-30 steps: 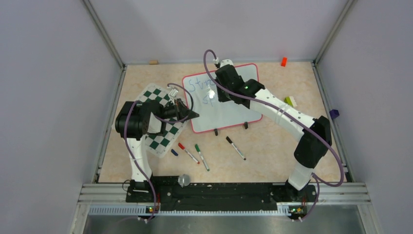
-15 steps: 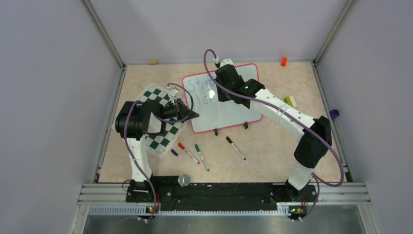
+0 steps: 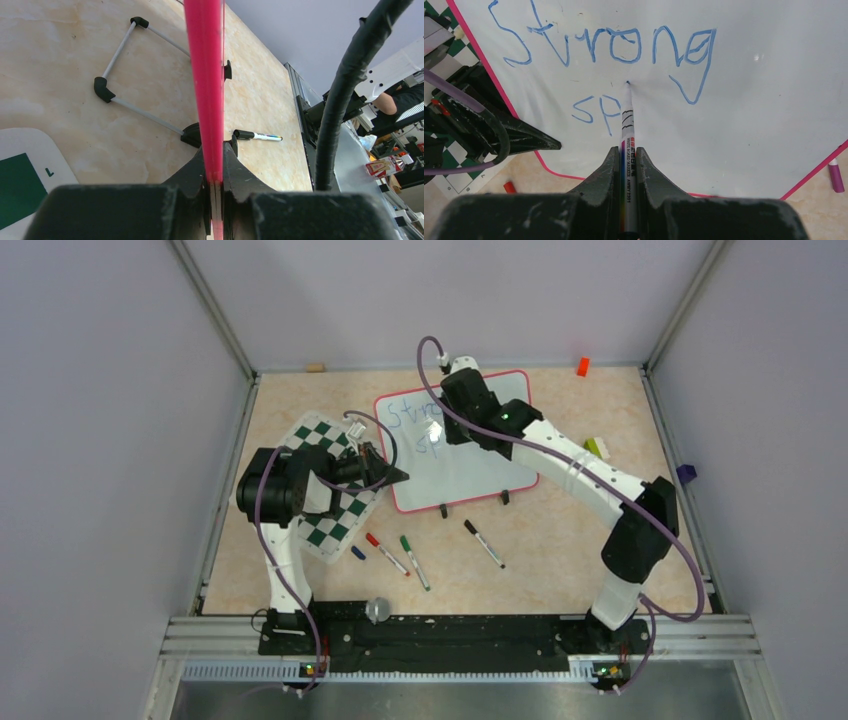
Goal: Write a sentence on the whiteboard
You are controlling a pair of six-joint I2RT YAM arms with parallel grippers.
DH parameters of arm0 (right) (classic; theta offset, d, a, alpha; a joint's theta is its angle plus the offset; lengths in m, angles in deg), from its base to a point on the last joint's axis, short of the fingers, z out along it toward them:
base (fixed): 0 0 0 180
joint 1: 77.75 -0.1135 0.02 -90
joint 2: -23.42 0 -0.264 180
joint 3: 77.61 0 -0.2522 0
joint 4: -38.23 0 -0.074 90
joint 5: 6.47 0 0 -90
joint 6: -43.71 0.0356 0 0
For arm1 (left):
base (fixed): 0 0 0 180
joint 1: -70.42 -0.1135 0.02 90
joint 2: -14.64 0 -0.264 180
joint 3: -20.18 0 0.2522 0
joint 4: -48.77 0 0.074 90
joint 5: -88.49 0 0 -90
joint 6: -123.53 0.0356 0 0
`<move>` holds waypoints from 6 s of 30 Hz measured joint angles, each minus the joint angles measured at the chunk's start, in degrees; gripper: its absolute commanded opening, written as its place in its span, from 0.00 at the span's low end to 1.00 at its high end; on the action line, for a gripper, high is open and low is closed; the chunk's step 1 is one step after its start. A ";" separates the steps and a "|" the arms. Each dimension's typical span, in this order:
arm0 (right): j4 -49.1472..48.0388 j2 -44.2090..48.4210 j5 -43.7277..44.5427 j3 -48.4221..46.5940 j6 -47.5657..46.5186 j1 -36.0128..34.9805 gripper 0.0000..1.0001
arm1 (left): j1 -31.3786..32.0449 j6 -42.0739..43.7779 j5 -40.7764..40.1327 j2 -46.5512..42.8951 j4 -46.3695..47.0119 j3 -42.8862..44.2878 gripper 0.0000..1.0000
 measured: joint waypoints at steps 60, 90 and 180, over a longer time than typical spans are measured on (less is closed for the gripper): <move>0.02 -0.90 1.49 -0.98 -0.81 -1.14 0.00 | 0.00 0.02 -0.02 0.00 -0.04 0.00 0.00; -0.42 3.26 0.79 4.50 -1.01 -1.57 0.00 | 0.00 0.02 0.00 0.00 -0.02 -0.02 0.00; 2.01 1.36 3.41 2.58 -0.61 -0.33 0.00 | -0.02 0.04 -0.02 0.00 -0.02 -0.04 0.00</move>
